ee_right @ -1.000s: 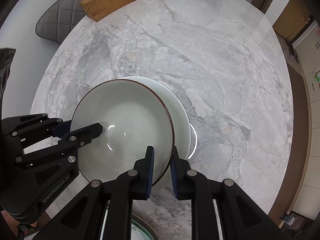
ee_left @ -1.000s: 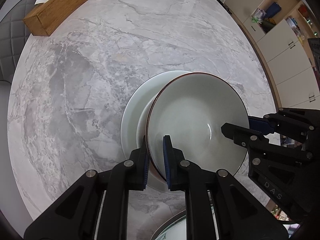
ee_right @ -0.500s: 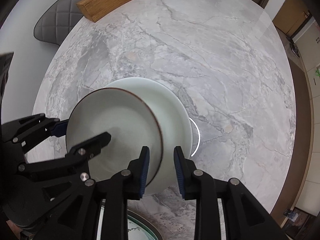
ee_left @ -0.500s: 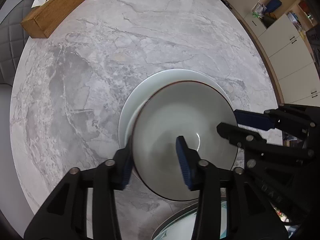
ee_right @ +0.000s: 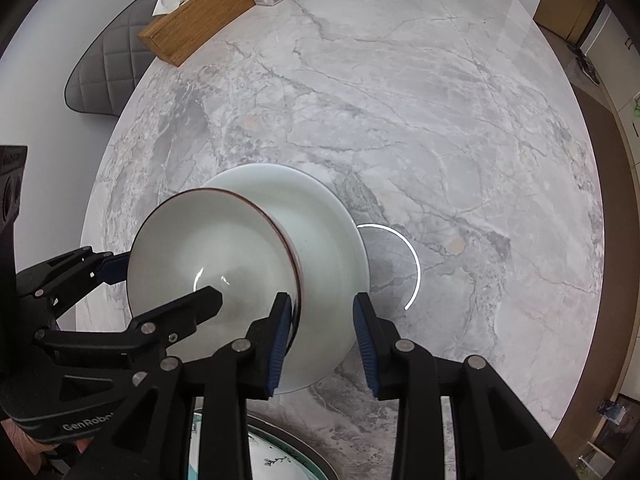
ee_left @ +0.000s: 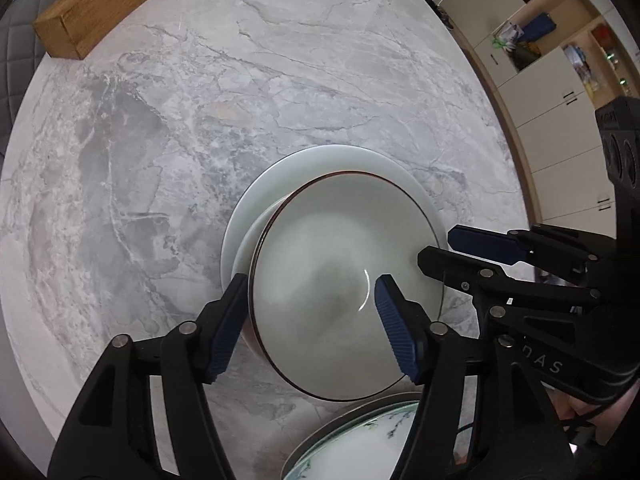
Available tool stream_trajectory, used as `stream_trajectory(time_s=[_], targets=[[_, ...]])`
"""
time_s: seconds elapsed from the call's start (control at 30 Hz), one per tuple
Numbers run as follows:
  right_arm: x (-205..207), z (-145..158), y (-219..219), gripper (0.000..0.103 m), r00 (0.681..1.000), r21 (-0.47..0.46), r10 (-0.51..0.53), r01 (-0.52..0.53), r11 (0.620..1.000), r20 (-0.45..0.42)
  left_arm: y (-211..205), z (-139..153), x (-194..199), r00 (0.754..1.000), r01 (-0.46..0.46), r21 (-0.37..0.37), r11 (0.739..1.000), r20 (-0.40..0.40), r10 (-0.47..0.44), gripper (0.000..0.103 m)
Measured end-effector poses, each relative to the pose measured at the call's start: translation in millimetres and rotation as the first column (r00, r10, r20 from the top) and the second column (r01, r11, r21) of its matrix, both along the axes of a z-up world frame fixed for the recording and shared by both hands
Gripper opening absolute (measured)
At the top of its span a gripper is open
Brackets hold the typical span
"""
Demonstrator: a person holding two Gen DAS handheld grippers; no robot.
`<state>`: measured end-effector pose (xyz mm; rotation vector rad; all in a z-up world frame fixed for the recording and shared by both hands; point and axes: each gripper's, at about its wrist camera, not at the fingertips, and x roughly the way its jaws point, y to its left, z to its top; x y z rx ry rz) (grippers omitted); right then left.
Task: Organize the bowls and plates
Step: 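Lower the dark-rimmed bowl into the white bowl on the stack, then grip the stack rims with both grippers and tilt the stack up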
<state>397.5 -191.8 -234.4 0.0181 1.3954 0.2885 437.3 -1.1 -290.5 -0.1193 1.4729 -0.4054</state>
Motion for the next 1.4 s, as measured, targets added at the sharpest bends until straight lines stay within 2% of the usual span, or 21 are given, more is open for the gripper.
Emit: stream_trajectory(time_s=[0.07, 0.13, 0.2, 0.23, 0.33, 0.43, 0.53, 0.63, 0.73, 0.8, 0.87, 0.97, 1.07, 1.23, 1.37, 1.4], targets=[[1, 1, -2, 0.038, 1.0, 0.006, -0.002, 0.002, 1.0, 0.002, 0, 3, 0, 1.0, -0.003, 0.002, 1.0, -0.01, 0.003, 0.066], [1, 2, -5, 0.039, 1.0, 0.011, -0.012, 0.012, 1.0, 0.004, 1, 8, 1, 1.0, -0.013, -0.008, 1.0, -0.003, 0.013, 0.074], [2, 1, -9, 0.044, 1.0, 0.025, -0.021, 0.021, 0.999, -0.003, 5, 15, 5, 0.999, -0.034, -0.029, 0.999, 0.016, 0.035, 0.092], [2, 1, -10, 0.048, 1.0, 0.029, -0.027, 0.027, 0.999, -0.002, 8, 15, 7, 0.999, -0.042, -0.036, 0.998, 0.017, 0.043, 0.094], [2, 2, -11, 0.048, 1.0, 0.035, -0.019, 0.019, 0.999, 0.0, 14, 20, 12, 0.998, -0.054, -0.047, 0.997, 0.014, 0.055, 0.094], [-1, 6, -12, 0.048, 1.0, 0.058, -0.025, 0.024, 0.998, 0.01, 27, 38, 10, 0.996, -0.074, -0.078, 0.994, 0.052, 0.078, 0.095], [-3, 13, -18, 0.048, 0.998, 0.073, -0.046, 0.043, 0.996, 0.035, 47, 47, 4, 0.991, -0.087, -0.016, 0.996, 0.097, 0.088, 0.095], [-4, 16, -31, 0.048, 0.996, 0.072, -0.075, 0.071, 0.995, 0.048, 72, 38, -3, 0.989, -0.12, 0.034, 0.992, 0.091, 0.116, 0.094], [-3, 11, -43, 0.049, 0.994, 0.065, -0.101, 0.099, 0.993, 0.036, 96, 26, -11, 0.982, -0.177, 0.03, 0.984, 0.067, 0.175, 0.094], [-2, 8, -49, 0.049, 0.993, 0.067, -0.113, 0.111, 0.992, 0.026, 104, 21, -16, 0.982, -0.184, 0.018, 0.983, 0.051, 0.183, 0.094], [-4, 6, -51, 0.049, 0.993, 0.064, -0.115, 0.114, 0.991, 0.02, 106, 16, -21, 0.983, -0.18, 0.003, 0.984, 0.031, 0.18, 0.094], [-6, 3, -49, 0.049, 0.994, 0.057, -0.108, 0.107, 0.993, 0.012, 107, 3, -26, 0.983, -0.184, -0.058, 0.981, -0.014, 0.184, 0.094], [-8, 0, -47, 0.049, 0.995, 0.054, -0.104, 0.103, 0.993, 0.005, 106, -12, -28, 0.98, -0.196, -0.042, 0.98, -0.036, 0.194, 0.094], [-10, -4, -45, 0.049, 0.995, 0.045, -0.096, 0.096, 0.994, -0.004, 106, -22, -30, 0.978, -0.209, -0.09, 0.974, -0.046, 0.205, 0.094], [-9, -6, -45, 0.049, 0.995, 0.039, -0.097, 0.097, 0.995, -0.01, 103, -31, -26, 0.979, -0.202, -0.067, 0.977, -0.052, 0.198, 0.095], [-9, -6, -44, 0.049, 0.995, 0.039, -0.095, 0.096, 0.995, -0.009, 103, -32, -26, 0.978, -0.204, -0.082, 0.976, -0.051, 0.2, 0.095]])
